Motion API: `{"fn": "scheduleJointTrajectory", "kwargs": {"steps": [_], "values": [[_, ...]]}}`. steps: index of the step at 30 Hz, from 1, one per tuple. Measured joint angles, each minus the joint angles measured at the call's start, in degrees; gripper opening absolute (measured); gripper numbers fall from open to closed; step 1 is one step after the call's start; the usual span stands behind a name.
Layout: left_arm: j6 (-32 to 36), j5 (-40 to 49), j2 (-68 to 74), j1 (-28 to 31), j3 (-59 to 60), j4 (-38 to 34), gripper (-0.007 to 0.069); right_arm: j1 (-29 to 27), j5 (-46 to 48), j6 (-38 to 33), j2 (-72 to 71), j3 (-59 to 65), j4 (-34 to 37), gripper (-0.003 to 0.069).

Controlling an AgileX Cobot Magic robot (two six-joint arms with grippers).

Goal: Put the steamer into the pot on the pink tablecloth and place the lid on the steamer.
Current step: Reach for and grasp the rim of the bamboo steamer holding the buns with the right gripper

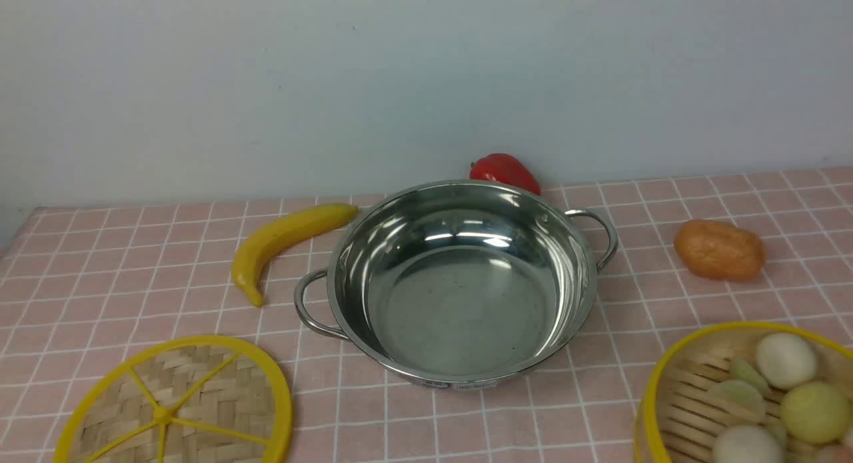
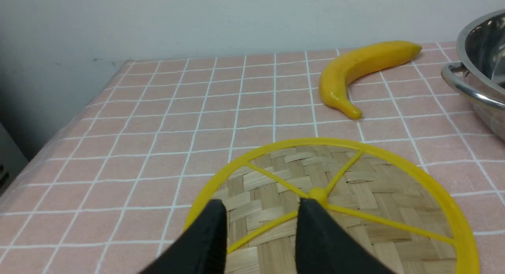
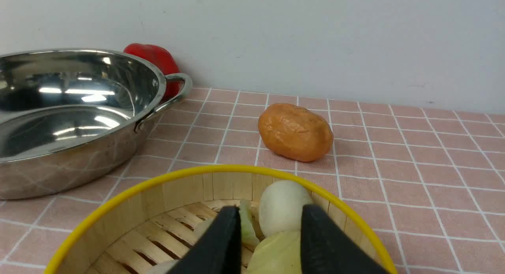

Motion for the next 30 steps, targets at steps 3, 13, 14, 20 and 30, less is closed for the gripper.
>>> {"fn": "scheduleJointTrajectory", "kwargs": {"steps": [3, 13, 14, 20, 30], "values": [[0.0, 0.0, 0.0, 0.0, 0.0, 0.0, 0.0243, 0.0, 0.0, 0.0, 0.0, 0.0, 0.0, 0.0240], [0.0, 0.0, 0.0, 0.0, 0.0, 0.0, 0.0243, 0.0, 0.0, 0.0, 0.0, 0.0, 0.0, 0.0240], [0.0, 0.0, 0.0, 0.0, 0.0, 0.0, 0.0243, 0.0, 0.0, 0.0, 0.0, 0.0, 0.0, 0.0240], [0.0, 0.0, 0.0, 0.0, 0.0, 0.0, 0.0243, 0.0, 0.0, 0.0, 0.0, 0.0, 0.0, 0.0240], [0.0, 0.0, 0.0, 0.0, 0.0, 0.0, 0.0243, 0.0, -1.6, -1.3, 0.0, 0.0, -2.6, 0.0240]]}}
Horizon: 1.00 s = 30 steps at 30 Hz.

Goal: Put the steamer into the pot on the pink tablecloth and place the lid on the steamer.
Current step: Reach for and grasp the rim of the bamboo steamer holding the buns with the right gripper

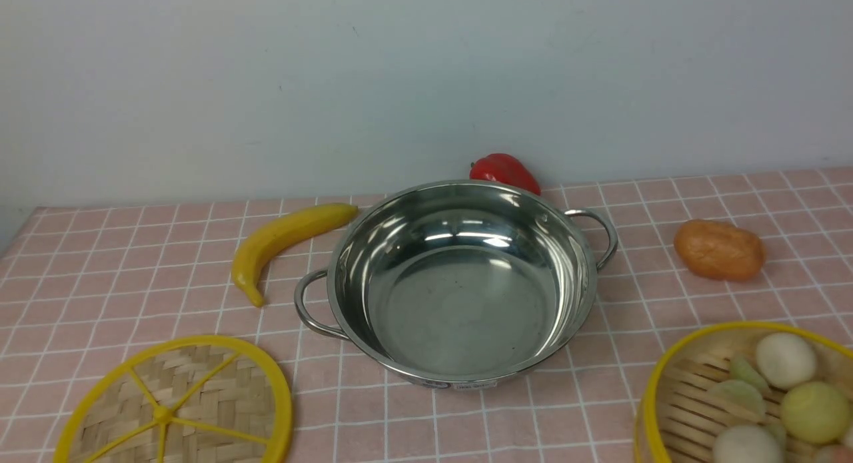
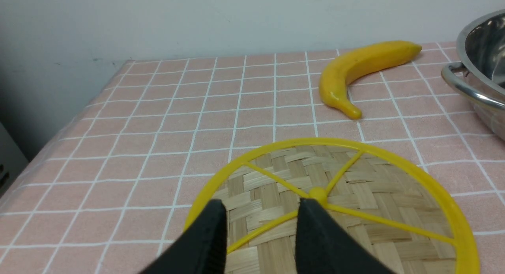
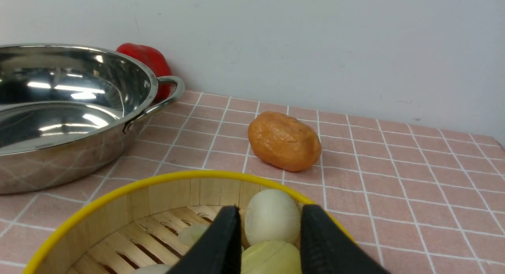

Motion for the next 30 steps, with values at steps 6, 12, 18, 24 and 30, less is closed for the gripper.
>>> {"fn": "scheduleJointTrajectory", "kwargs": {"steps": [6, 12, 18, 24, 30], "values": [[0.0, 0.0, 0.0, 0.0, 0.0, 0.0, 0.0243, 0.0, -5.2, 2.2, 0.0, -2.0, 7.6, 0.0240], [0.0, 0.0, 0.0, 0.0, 0.0, 0.0, 0.0243, 0.0, 0.1, 2.7, -0.1, -15.8, 12.4, 0.0240], [0.0, 0.0, 0.0, 0.0, 0.0, 0.0, 0.0243, 0.0, 6.1, 2.9, -0.1, -21.6, 17.4, 0.0240], [0.0, 0.0, 0.0, 0.0, 0.0, 0.0, 0.0243, 0.4, 10.7, 4.3, 0.1, -22.5, 31.5, 0.0240], [0.0, 0.0, 0.0, 0.0, 0.0, 0.0, 0.0243, 2.8, 43.8, -7.6, 9.8, -30.5, 31.8, 0.0240]]}}
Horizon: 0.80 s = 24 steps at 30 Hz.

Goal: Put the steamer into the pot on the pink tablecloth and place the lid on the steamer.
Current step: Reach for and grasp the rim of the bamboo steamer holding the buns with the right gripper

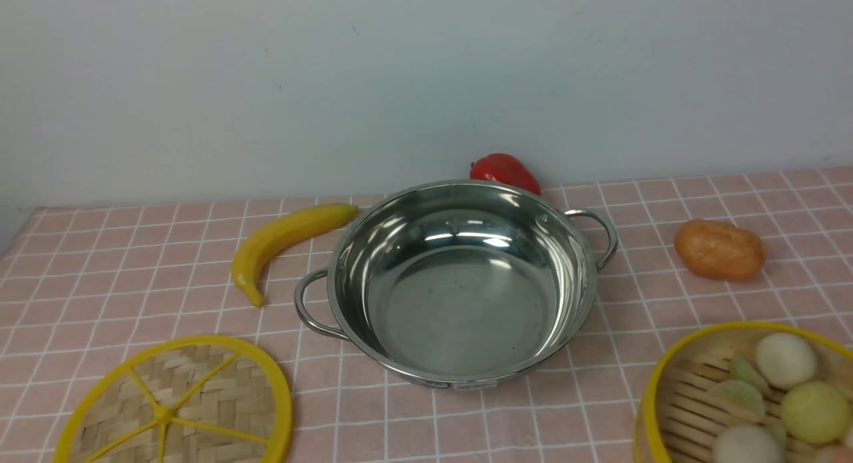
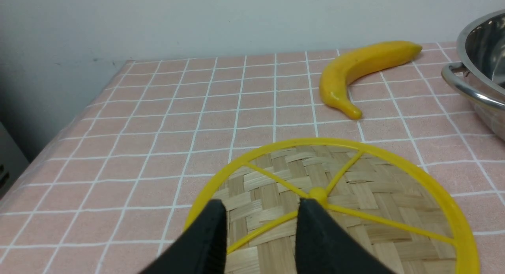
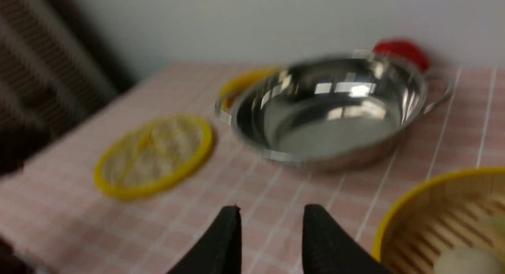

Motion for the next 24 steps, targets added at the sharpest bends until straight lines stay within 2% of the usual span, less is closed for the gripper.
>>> {"fn": "scheduleJointTrajectory", "kwargs": {"steps": [4, 7, 8, 11, 15, 16, 18, 19, 21, 24], "values": [[0.0, 0.0, 0.0, 0.0, 0.0, 0.0, 0.0243, 0.1, 7.0, -7.1, 11.6, -3.4, -5.1, 0.0240], [0.0, 0.0, 0.0, 0.0, 0.0, 0.0, 0.0243, 0.1, 7.6, -11.7, 20.0, -4.2, -8.4, 0.0240], [0.0, 0.0, 0.0, 0.0, 0.0, 0.0, 0.0243, 0.1, 7.4, -14.4, 26.7, -4.5, -10.5, 0.0240], [0.0, 0.0, 0.0, 0.0, 0.0, 0.0, 0.0243, 0.8, 5.3, -16.8, 35.9, -5.3, -13.1, 0.0240], [0.0, 0.0, 0.0, 0.0, 0.0, 0.0, 0.0243, 5.4, 2.8, -15.6, 45.0, -7.3, -15.4, 0.0240], [0.0, 0.0, 0.0, 0.0, 0.0, 0.0, 0.0243, 9.1, 1.1, -13.3, 49.3, -8.3, -17.6, 0.0241], [0.0, 0.0, 0.0, 0.0, 0.0, 0.0, 0.0243, 12.9, -0.9, -9.3, 53.6, -9.3, -21.7, 0.0248], [0.0, 0.0, 0.0, 0.0, 0.0, 0.0, 0.0243, 13.4, -1.1, -8.3, 54.1, -9.4, -22.2, 0.0249], [0.0, 0.0, 0.0, 0.0, 0.0, 0.0, 0.0243, 17.8, -2.3, -2.6, 59.4, -10.5, -27.8, 0.0267], [0.0, 0.0, 0.0, 0.0, 0.0, 0.0, 0.0243, 22.3, -3.2, 2.2, 65.5, -11.6, -32.8, 0.0297]]}}
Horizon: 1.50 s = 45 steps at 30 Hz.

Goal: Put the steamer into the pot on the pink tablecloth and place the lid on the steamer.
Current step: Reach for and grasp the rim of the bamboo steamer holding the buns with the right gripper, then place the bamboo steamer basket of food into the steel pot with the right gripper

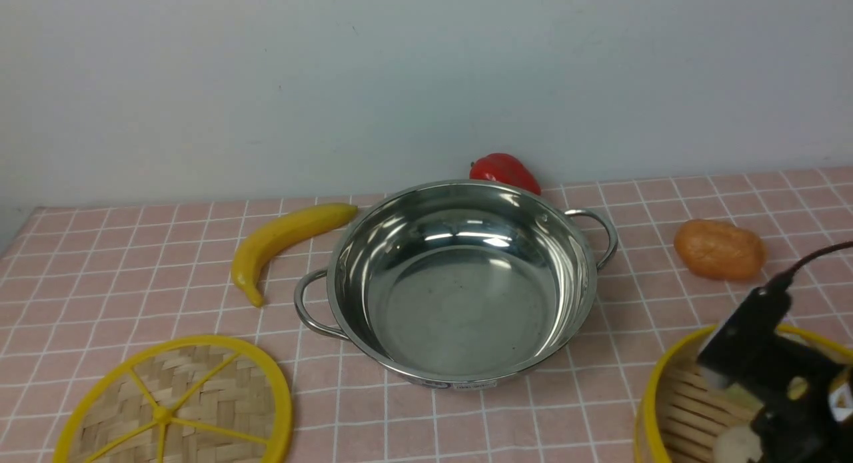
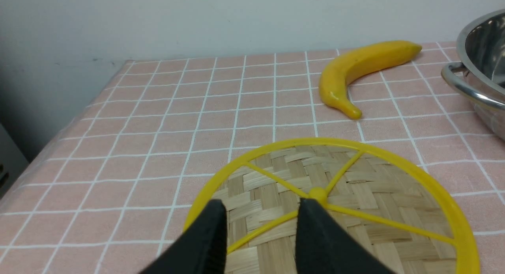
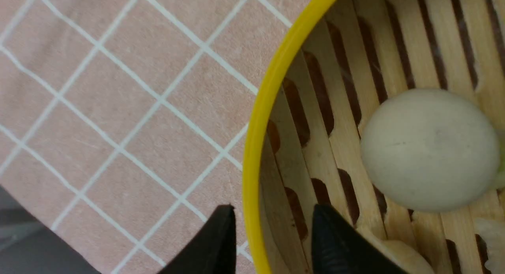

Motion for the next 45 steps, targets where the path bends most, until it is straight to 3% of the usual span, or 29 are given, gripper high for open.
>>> {"fn": "scheduleJointTrajectory", "kwargs": {"steps": [4, 9, 14, 16, 23, 28, 32, 34, 39, 45], "values": [[0.0, 0.0, 0.0, 0.0, 0.0, 0.0, 0.0243, 3.8, -2.8, 1.7, 6.2, -0.4, -2.0, 0.0337], [0.0, 0.0, 0.0, 0.0, 0.0, 0.0, 0.0243, 4.6, -4.3, 2.1, 10.2, -0.4, -2.5, 0.0330], [0.0, 0.0, 0.0, 0.0, 0.0, 0.0, 0.0243, 4.6, -4.4, 3.1, 12.6, -0.4, -3.9, 0.0197], [0.0, 0.0, 0.0, 0.0, 0.0, 0.0, 0.0243, 4.7, -4.2, 5.0, 12.6, -0.4, -3.5, 0.0055], [0.0, 0.0, 0.0, 0.0, 0.0, 0.0, 0.0243, 4.7, 1.0, 6.2, 7.1, -4.2, -4.3, 0.0061], [0.0, 0.0, 0.0, 0.0, 0.0, 0.0, 0.0243, 4.7, 10.7, -1.2, 4.7, -16.8, -5.3, 0.0061], [0.0, 0.0, 0.0, 0.0, 0.0, 0.0, 0.0243, 5.4, 12.3, -7.0, 5.5, -22.9, -5.9, 0.0061], [0.0, 0.0, 0.0, 0.0, 0.0, 0.0, 0.0243, 8.1, 12.9, -15.2, 7.7, -28.4, -7.1, 0.0061], [0.0, 0.0, 0.0, 0.0, 0.0, 0.0, 0.0243, 15.0, 13.1, -24.2, 15.2, -38.2, -8.7, 0.0061], [0.0, 0.0, 0.0, 0.0, 0.0, 0.0, 0.0243, 18.7, 13.0, -26.4, 29.6, -50.6, -13.8, 0.0061]]}}
